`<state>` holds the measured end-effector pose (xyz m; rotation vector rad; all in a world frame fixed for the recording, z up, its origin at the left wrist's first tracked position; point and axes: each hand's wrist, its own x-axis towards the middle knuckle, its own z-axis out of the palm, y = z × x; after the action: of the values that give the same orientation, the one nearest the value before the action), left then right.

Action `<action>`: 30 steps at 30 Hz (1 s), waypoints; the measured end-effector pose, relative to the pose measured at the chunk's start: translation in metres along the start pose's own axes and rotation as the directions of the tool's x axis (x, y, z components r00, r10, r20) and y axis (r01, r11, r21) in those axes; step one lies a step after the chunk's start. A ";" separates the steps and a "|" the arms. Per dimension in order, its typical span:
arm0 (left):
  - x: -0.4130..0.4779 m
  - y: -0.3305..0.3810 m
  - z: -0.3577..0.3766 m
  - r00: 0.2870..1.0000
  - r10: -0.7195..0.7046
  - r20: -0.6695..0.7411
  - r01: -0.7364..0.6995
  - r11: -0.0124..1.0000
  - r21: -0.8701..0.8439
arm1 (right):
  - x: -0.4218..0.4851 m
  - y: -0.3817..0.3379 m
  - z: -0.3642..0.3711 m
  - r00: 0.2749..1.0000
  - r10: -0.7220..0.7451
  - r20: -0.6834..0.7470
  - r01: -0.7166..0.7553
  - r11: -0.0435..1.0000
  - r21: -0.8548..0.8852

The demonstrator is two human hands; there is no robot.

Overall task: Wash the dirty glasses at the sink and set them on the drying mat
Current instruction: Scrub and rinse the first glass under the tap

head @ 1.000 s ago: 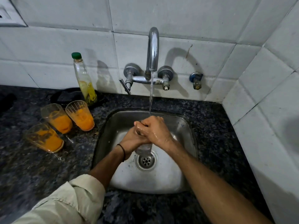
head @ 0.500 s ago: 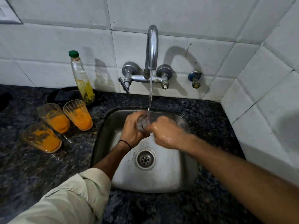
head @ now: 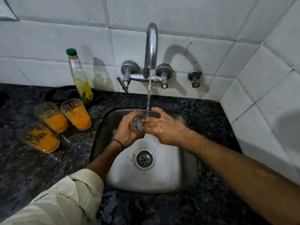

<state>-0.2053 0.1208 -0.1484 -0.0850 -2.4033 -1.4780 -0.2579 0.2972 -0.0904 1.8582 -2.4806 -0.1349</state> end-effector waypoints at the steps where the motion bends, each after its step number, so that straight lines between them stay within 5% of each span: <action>1: 0.000 0.003 0.003 1.000 0.018 -0.010 -0.018 1.000 -0.026 | 0.005 -0.011 0.000 0.992 0.122 0.004 -0.122 0.989 0.079; 3: -0.001 0.006 0.010 0.994 0.099 -0.035 -0.100 0.994 -0.040 | 0.021 -0.043 0.000 0.869 0.478 0.131 -0.490 0.790 0.367; 4: -0.002 0.006 0.013 0.993 0.115 -0.042 -0.116 0.993 -0.032 | 0.030 -0.055 0.003 0.744 0.616 0.260 -0.639 0.541 0.546; 6: -0.004 0.006 0.016 0.994 0.106 -0.033 -0.104 0.993 0.055 | 0.049 -0.075 0.011 0.546 0.701 0.459 -0.656 0.016 0.755; 7: -0.004 0.004 0.014 0.993 0.117 -0.002 -0.116 0.989 0.096 | 0.054 -0.083 0.014 0.493 0.737 0.463 -0.581 -0.116 0.805; 8: -0.001 -0.001 0.011 0.992 0.122 0.044 -0.126 0.986 0.107 | 0.053 -0.088 0.016 0.478 0.772 0.419 -0.531 -0.127 0.838; 9: 0.001 -0.004 0.006 0.990 0.111 0.091 -0.120 0.987 0.106 | 0.048 -0.090 0.017 0.519 0.789 0.329 -0.507 -0.026 0.862; 10: 0.004 -0.007 0.000 0.989 0.077 0.126 -0.089 0.992 0.089 | 0.036 -0.086 0.021 0.611 0.767 0.197 -0.511 0.193 0.837; 12: 0.009 -0.007 -0.011 0.980 -0.011 0.201 -0.005 0.997 0.076 | 0.012 -0.064 0.025 0.863 0.505 -0.011 -0.438 0.760 0.481; 14: 0.012 -0.003 -0.013 0.961 -0.035 0.275 -0.009 0.987 0.159 | -0.001 -0.029 0.016 0.982 0.188 0.029 -0.190 0.977 0.099; 16: 0.011 0.001 -0.007 0.951 -0.078 0.300 0.029 0.986 0.163 | 0.004 -0.014 0.004 0.981 0.103 0.167 -0.106 0.994 0.008; 20: 0.011 0.003 0.009 0.967 -0.137 0.213 0.123 0.989 0.079 | 0.037 -0.021 0.007 0.914 0.321 0.247 -0.367 0.914 0.171; 22: 0.009 -0.001 0.009 0.974 -0.134 0.184 0.131 0.991 0.032 | 0.043 -0.026 0.014 0.852 0.453 0.262 -0.520 0.791 0.323; 24: 0.006 -0.005 0.007 0.967 -0.178 0.183 0.182 0.983 -0.001 | 0.046 -0.041 0.025 0.748 0.628 0.214 -0.623 0.553 0.554; 26: 0.002 -0.008 0.005 0.959 -0.225 0.174 0.231 0.973 -0.018 | 0.044 -0.064 0.036 0.664 0.740 0.102 -0.548 0.390 0.740; 28: -0.002 -0.011 0.003 0.944 -0.256 0.209 0.270 0.962 -0.041 | 0.033 -0.076 0.051 0.705 0.707 -0.057 -0.471 0.526 0.708; 30: -0.003 -0.012 -0.002 0.926 -0.246 0.286 0.256 0.967 0.005 | 0.014 -0.063 0.057 0.833 0.500 -0.236 -0.364 0.818 0.446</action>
<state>-0.2044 0.1143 -0.1589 0.0049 -2.7031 -1.7214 -0.2067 0.2689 -0.1534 1.1826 -2.7168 0.6811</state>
